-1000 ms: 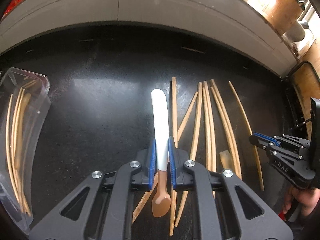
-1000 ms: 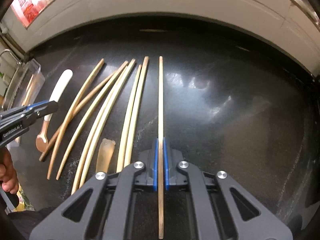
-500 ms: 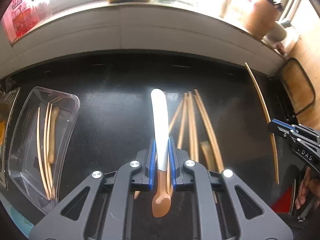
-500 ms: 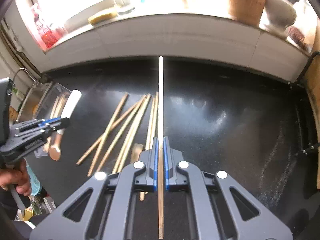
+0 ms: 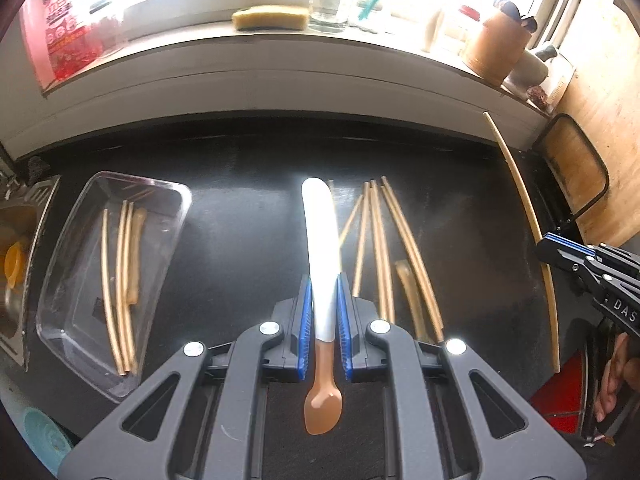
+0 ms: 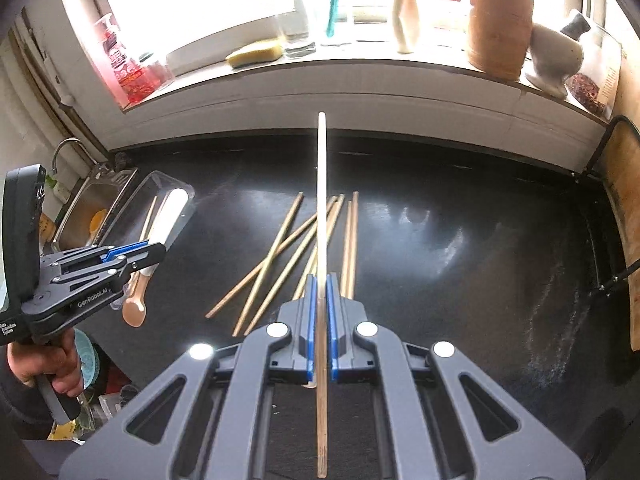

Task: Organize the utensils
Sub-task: 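Carry the spoon and chopstick over the clear tray with both tools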

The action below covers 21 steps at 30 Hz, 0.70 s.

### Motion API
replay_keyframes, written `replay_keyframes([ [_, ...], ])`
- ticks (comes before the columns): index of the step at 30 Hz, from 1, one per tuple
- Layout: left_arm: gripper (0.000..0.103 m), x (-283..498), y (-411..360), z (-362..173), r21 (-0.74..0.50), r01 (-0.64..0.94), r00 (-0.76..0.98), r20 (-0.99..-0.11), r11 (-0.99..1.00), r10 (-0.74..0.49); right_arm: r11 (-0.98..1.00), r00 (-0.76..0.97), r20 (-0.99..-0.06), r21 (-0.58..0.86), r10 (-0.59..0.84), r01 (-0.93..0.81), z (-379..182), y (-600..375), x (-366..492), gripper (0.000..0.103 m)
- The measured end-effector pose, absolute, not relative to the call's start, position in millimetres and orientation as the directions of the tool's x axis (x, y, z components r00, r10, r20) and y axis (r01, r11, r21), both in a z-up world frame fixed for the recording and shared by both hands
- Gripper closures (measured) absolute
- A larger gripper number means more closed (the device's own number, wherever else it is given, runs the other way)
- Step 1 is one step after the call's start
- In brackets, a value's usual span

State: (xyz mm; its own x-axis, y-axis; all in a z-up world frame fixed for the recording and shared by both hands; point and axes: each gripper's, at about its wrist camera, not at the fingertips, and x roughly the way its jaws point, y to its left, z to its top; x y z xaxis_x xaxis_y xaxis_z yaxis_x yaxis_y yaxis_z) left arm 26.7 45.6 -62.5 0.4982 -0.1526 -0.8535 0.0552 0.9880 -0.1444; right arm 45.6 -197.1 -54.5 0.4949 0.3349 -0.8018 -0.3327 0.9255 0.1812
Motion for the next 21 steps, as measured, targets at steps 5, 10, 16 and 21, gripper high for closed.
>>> replay_keyframes([
  [5, 0.091, 18.2, 77.4, -57.3, -0.131, 0.025, 0.513, -0.849, 0.991, -0.125, 0.913, 0.485, -0.8, 0.184, 0.354, -0.363, -52.0, -166.8, 40.1, 0.097],
  [10, 0.091, 12.2, 121.1, -52.0, -0.125, -0.023, 0.525, -0.846, 0.992, -0.095, 0.887, 0.459, -0.793, 0.211, 0.401, -0.411, -50.1, -117.5, 39.2, 0.097],
  [16, 0.091, 1.5, 191.7, -47.7, -0.119, -0.102, 0.53, -0.847, 0.988, -0.047, 0.829, 0.384, -0.781, 0.288, 0.493, -0.48, -50.2, -38.9, 43.1, 0.097],
  [21, 0.091, -8.5, 251.0, -49.8, -0.116, -0.168, 0.53, -0.848, 0.979, -0.01, 0.777, 0.307, -0.769, 0.36, 0.56, -0.517, -53.1, 27.2, 46.7, 0.097],
])
